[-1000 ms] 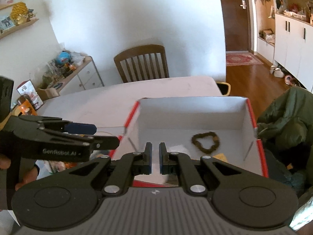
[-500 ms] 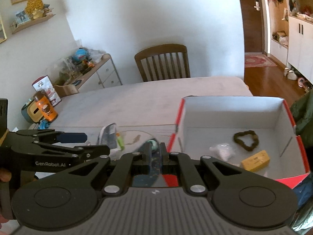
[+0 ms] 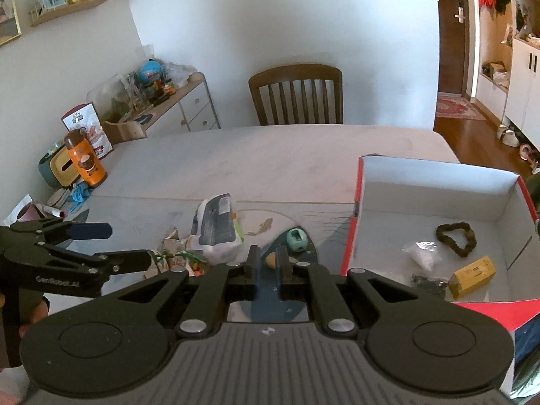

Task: Organize objects
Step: 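Withdraw both grippers from the shoebox back to the table pile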

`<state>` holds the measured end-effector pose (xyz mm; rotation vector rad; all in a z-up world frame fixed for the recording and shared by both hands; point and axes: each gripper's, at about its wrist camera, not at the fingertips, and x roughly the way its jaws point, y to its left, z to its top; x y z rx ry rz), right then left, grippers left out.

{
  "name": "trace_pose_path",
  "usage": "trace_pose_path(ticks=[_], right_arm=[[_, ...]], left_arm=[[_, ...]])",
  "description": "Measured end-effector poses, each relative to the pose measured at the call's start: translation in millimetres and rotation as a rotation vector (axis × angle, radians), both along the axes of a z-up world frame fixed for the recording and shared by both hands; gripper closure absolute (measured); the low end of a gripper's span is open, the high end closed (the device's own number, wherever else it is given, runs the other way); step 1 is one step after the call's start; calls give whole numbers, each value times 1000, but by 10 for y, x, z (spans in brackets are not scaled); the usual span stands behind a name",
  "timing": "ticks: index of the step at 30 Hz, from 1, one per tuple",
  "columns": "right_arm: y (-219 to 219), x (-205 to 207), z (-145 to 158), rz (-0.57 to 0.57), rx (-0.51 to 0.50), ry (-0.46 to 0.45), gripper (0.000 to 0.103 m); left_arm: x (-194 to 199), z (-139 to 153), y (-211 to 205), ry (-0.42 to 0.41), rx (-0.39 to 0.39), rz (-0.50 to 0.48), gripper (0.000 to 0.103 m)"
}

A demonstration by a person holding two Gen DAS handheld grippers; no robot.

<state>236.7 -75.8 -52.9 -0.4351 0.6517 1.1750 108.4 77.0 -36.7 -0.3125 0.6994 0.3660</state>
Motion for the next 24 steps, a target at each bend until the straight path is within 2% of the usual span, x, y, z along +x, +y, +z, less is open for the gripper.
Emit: trace_pose_path(ticks=[4, 7, 10, 11, 12, 15, 18, 24], right_arm=[[93, -86, -42, 5, -8, 2, 90], [159, -144, -76, 7, -15, -7, 80], [216, -191, -100, 14, -5, 0, 63], [239, -211, -104, 16, -1, 2, 49], [259, -231, -108, 18, 6, -2, 40], [353, -264, -133, 36, -2, -9, 37], [485, -264, -180, 40, -13, -3, 22], [849, -276, -334, 67, -59, 4, 17]], left_arm=[[-170, -73, 139, -1, -2, 23, 1], [-262, -133, 243, 15, 16, 37, 1], [-329, -196, 331, 29, 25, 52, 1], [-349, -218, 359, 30, 24, 52, 1], [-364, -241, 384, 31, 21, 51, 1], [-391, -320, 449, 35, 14, 49, 1], [-400, -410, 501, 33, 5, 43, 1], [-351, -615, 586, 49, -10, 34, 1]])
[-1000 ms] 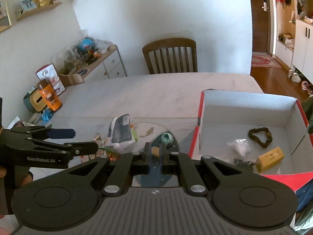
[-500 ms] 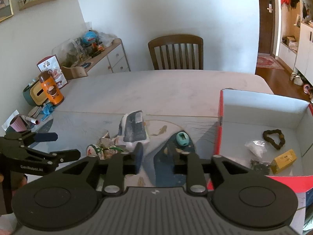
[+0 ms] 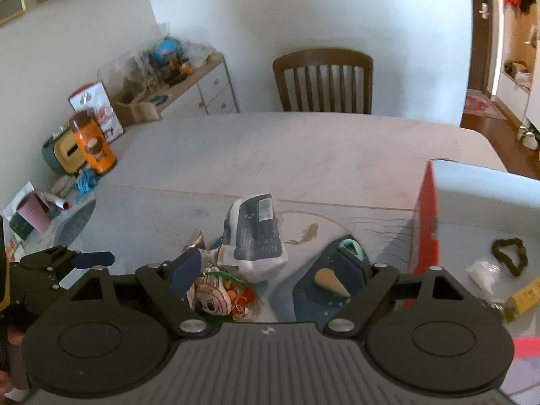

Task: Organize objects
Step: 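Withdraw both grippers from the shoebox back to the table pile, then close the right gripper on the grey printed bag while the left gripper grasps the heart-print pouch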

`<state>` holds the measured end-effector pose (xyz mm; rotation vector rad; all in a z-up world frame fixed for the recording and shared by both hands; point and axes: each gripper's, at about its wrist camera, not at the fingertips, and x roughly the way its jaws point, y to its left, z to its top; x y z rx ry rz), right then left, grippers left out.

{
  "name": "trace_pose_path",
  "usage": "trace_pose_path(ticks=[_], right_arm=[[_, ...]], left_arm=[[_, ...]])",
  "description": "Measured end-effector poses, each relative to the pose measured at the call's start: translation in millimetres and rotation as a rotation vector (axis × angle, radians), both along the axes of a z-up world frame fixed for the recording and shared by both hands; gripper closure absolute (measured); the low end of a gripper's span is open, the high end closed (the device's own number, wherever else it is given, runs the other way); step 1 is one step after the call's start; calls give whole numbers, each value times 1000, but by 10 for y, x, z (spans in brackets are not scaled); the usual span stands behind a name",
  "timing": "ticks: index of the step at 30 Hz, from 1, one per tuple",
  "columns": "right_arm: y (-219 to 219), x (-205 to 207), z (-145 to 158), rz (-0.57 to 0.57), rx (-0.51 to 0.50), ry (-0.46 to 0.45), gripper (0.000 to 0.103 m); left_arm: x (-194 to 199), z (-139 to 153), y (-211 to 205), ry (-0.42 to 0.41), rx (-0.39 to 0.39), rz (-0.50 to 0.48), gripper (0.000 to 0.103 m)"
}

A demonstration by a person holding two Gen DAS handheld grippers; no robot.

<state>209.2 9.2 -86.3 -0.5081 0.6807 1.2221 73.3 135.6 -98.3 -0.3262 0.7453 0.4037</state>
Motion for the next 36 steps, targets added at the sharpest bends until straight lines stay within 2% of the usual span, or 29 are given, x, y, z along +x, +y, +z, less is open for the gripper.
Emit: trace_pose_path(ticks=[4, 14, 20, 31, 36], right_arm=[[305, -24, -146, 42, -33, -15, 17], [943, 95, -647, 49, -139, -20, 17], [1066, 243, -840, 6, -174, 23, 17], [1162, 280, -962, 34, -193, 41, 18], [1166, 258, -987, 46, -202, 42, 33]], left_arm=[[55, -94, 27, 0, -13, -12, 1], [158, -309, 99, 11, -29, -9, 3], [188, -399, 74, 10, -21, -47, 14], [229, -481, 48, 15, -4, -62, 28], [229, -475, 10, 14, 22, -74, 32]])
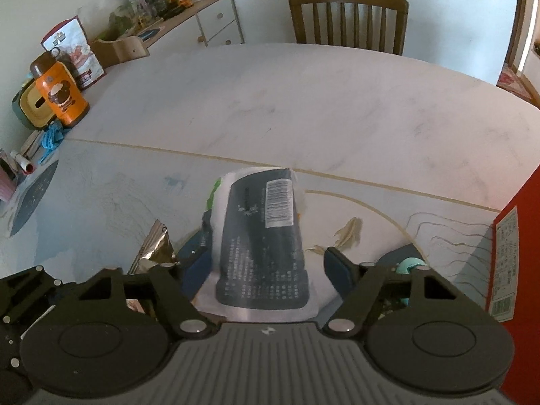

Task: Organize objects
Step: 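Close the right gripper on the grey printed bag while the left gripper grasps the heart-print pouch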

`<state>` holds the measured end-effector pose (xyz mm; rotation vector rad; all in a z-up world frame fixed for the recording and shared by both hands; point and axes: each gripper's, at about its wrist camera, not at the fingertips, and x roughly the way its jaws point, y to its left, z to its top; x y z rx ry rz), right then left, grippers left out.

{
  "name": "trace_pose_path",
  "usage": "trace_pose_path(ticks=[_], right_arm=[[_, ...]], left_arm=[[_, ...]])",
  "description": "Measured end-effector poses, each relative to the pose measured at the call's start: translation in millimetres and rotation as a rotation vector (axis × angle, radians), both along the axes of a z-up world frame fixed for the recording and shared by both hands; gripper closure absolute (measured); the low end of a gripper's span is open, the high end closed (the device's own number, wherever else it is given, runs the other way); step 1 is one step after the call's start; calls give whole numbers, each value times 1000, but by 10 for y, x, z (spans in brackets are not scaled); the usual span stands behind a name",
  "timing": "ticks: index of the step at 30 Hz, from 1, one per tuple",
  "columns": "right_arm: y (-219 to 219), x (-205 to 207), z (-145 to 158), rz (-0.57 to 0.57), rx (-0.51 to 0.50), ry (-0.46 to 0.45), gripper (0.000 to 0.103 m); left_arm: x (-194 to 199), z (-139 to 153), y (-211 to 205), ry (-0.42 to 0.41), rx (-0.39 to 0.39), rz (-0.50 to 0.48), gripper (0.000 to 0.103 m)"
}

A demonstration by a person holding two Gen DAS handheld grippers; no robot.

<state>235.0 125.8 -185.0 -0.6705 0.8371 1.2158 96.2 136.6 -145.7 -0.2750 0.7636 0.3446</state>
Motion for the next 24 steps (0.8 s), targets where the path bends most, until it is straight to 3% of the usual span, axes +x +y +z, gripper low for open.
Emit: trace_pose_path(ticks=[7, 13, 14, 24], right_arm=[[-14, -5, 10, 4, 1, 3, 54], [-52, -24, 53, 13, 8, -9, 83], [-62, -34, 56, 11, 9, -16, 92], [-259, -44, 353, -14, 102, 2, 93]], left_arm=[[8, 29, 22, 2, -7, 9, 35], [33, 50, 30, 25, 10, 17, 37], [31, 60, 34, 22, 3, 20, 38], [-26, 353, 6, -8, -13, 46, 38]])
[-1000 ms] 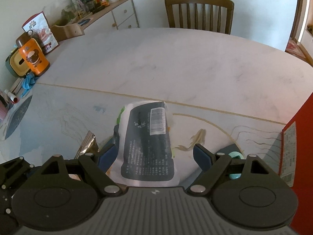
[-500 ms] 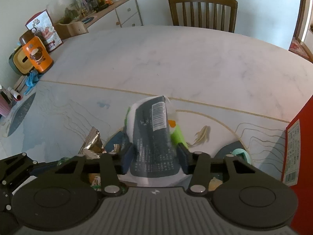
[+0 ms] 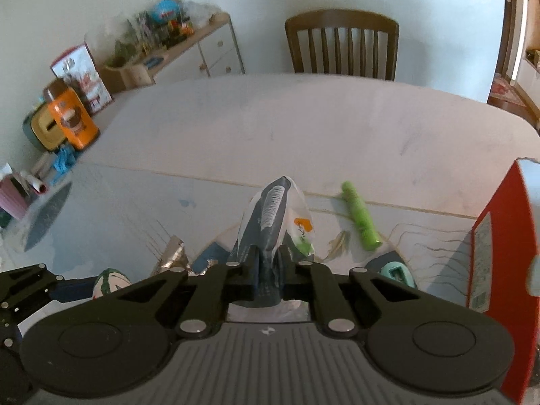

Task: Organize objects
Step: 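Close the right gripper on the grey printed bag while the left gripper grasps the heart-print pouch, then carry the grey bag and heart-print pouch with both grippers into the shoebox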

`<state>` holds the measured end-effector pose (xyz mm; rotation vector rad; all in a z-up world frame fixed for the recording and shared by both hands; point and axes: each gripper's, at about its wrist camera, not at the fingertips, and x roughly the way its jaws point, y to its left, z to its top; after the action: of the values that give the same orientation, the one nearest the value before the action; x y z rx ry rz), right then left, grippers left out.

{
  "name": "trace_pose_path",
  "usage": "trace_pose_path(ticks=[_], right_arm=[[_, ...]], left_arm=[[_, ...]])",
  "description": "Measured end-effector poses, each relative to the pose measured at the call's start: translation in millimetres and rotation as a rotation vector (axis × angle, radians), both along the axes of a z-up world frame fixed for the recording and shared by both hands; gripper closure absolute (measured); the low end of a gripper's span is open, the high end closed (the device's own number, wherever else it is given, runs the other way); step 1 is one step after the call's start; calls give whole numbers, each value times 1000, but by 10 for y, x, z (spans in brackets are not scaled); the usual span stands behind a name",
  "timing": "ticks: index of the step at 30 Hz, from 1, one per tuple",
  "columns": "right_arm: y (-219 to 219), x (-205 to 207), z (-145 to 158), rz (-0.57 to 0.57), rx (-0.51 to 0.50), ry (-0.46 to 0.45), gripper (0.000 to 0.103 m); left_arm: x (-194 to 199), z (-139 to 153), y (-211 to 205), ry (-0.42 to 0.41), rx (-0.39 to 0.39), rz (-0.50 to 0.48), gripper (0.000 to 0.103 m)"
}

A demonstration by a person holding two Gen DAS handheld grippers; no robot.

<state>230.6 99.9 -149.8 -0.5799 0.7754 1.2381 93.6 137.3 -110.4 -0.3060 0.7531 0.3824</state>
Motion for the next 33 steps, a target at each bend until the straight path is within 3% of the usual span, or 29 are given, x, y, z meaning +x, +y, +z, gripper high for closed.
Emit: trace_pose_path(ticks=[9, 18, 23, 33], right_arm=[[-400, -1, 477, 0, 88, 22, 93], [-960, 252, 988, -55, 170, 23, 93], [-1280, 482, 1185, -101, 197, 21, 93], [-1858, 1019, 1425, -207, 223, -8, 93]], left_arm=[[2, 440, -138, -21, -17, -5, 38], [147, 923, -405, -78, 1, -68, 38], [341, 1116, -621, -88, 61, -126, 38], [903, 1298, -990, -98, 62, -221, 38]])
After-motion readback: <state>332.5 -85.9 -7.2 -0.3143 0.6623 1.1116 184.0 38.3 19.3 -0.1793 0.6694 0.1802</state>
